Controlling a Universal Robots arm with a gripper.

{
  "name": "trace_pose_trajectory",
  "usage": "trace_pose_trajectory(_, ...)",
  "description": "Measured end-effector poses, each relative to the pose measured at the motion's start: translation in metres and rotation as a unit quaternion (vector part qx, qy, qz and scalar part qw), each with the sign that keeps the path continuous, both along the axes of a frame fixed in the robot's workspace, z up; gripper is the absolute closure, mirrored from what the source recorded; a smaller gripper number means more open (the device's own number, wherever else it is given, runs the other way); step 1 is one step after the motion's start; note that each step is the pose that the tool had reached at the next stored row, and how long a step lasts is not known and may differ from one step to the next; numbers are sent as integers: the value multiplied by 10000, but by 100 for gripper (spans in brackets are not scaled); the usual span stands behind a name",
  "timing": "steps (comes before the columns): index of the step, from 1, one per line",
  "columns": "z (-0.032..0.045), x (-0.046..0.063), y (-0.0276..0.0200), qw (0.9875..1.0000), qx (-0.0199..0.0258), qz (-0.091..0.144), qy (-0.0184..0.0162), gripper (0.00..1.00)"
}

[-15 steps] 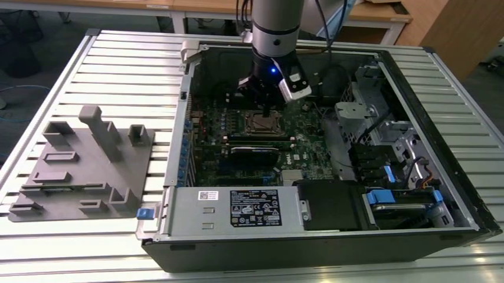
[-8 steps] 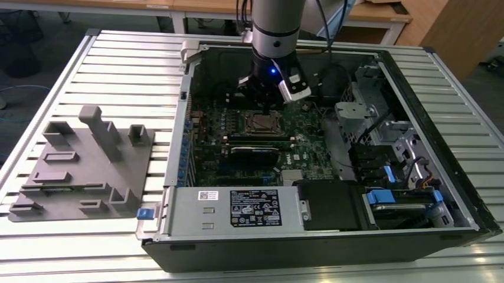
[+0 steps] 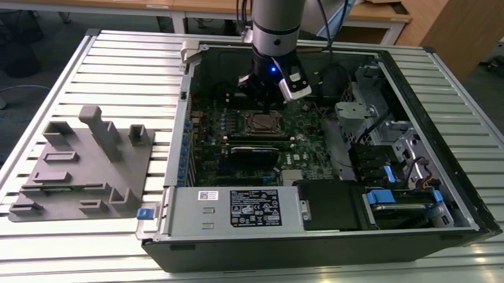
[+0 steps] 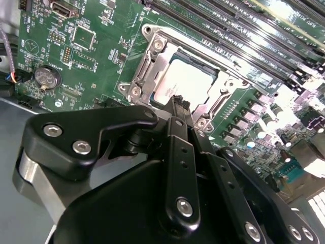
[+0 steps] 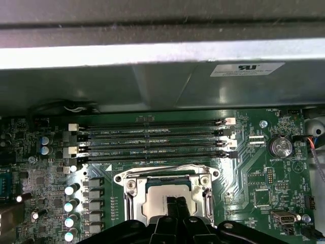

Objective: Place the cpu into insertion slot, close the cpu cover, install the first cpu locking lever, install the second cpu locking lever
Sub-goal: 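Install the first cpu locking lever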

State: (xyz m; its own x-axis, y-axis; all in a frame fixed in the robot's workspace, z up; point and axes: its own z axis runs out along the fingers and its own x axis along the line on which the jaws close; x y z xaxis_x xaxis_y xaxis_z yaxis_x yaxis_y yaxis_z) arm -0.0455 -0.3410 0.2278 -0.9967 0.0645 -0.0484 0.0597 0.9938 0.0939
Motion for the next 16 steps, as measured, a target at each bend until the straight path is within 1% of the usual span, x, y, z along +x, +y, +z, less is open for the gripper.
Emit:
trace_pose_trajectory(2, 18, 0, 0, 10000, 0, 0, 0, 89)
trace_pose_trajectory(5, 19, 0, 1, 10000, 2, 0, -1, 89)
trace_pose_trajectory(7, 41, 0, 0, 10000, 0, 0, 0, 89)
trace_pose_trajectory(16, 67, 0, 0, 10000, 0, 0, 0, 89)
